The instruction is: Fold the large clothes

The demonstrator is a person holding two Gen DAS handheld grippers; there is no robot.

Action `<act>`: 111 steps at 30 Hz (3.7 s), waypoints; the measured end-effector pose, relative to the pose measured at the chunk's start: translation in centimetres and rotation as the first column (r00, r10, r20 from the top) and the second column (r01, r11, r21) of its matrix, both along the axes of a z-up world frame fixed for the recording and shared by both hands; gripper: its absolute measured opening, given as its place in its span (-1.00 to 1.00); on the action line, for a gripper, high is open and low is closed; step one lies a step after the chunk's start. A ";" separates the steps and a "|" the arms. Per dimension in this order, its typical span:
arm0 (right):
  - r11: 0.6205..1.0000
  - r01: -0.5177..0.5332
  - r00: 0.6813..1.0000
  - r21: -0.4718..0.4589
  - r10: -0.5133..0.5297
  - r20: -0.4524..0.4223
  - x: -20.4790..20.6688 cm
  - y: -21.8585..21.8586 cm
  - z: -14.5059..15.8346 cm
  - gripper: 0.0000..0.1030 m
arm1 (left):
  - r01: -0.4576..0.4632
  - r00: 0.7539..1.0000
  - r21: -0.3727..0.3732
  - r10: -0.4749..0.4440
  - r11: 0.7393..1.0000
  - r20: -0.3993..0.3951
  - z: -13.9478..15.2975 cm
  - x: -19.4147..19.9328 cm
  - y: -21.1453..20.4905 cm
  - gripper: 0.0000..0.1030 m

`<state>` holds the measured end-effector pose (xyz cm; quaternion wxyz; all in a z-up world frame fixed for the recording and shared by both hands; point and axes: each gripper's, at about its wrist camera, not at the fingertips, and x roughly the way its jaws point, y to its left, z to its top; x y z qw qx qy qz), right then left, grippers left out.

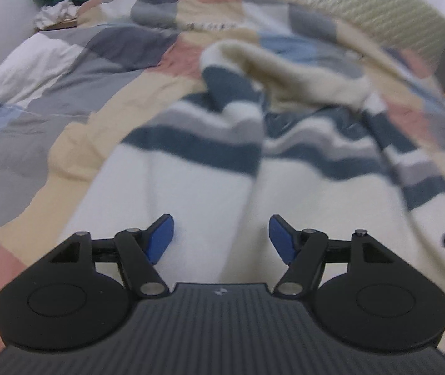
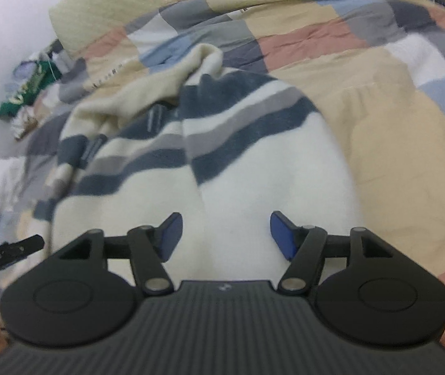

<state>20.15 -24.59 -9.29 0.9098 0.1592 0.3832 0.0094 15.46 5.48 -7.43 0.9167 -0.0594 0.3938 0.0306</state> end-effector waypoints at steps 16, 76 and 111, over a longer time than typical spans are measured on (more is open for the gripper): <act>0.980 0.195 0.981 -0.044 -0.196 -0.002 0.7 -4.5 1.0 -0.71 | -0.255 0.961 0.038 0.248 0.966 0.123 6.1 2.0 8.9 -0.74; 0.958 0.288 0.949 0.018 -0.288 0.132 7.6 -17.2 2.0 0.14 | -0.301 0.951 -0.041 0.297 0.953 -0.084 -0.9 8.0 15.9 0.21; 0.719 0.608 0.786 -0.336 -0.604 0.132 7.8 -23.1 -0.8 -0.71 | -0.678 0.723 0.317 0.680 0.663 0.122 -3.6 6.7 29.5 -0.82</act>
